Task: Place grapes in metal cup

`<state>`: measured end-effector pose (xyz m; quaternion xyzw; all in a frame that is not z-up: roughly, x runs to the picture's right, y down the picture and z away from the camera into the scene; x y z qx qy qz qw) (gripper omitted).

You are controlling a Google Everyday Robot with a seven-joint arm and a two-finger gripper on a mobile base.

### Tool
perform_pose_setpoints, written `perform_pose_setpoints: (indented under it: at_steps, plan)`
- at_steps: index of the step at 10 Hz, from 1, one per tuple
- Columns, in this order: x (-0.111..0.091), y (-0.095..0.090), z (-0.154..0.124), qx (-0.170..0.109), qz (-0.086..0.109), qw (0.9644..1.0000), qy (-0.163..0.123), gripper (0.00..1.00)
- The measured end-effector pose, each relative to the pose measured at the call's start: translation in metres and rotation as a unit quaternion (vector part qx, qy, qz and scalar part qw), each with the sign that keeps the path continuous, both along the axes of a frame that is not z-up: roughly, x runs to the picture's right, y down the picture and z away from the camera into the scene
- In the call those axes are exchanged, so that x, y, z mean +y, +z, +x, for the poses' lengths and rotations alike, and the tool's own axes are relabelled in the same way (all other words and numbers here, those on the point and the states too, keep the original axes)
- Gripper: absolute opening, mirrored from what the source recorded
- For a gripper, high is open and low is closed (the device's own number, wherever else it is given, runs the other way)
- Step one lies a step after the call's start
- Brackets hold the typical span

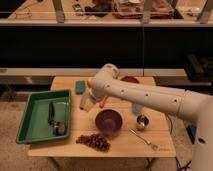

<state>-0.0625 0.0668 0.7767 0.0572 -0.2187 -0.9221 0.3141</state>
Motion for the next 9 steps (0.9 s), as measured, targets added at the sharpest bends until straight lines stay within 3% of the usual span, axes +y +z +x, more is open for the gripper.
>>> perform_pose_setpoints:
  at_steps: [2, 3, 4, 7, 9]
  plan:
    - [0.025, -0.018, -0.005, -0.011, 0.007, 0.9988, -0.046, 0.80]
    - [0.039, -0.036, -0.007, -0.028, 0.002, 0.9968, -0.075, 0.80]
    - [0.048, -0.046, -0.010, -0.036, -0.009, 0.9950, -0.093, 0.80]
    - [0.085, -0.062, -0.022, -0.069, -0.080, 0.9840, -0.143, 0.80]
    - [0.089, -0.063, -0.023, -0.074, -0.091, 0.9819, -0.148, 0.80]
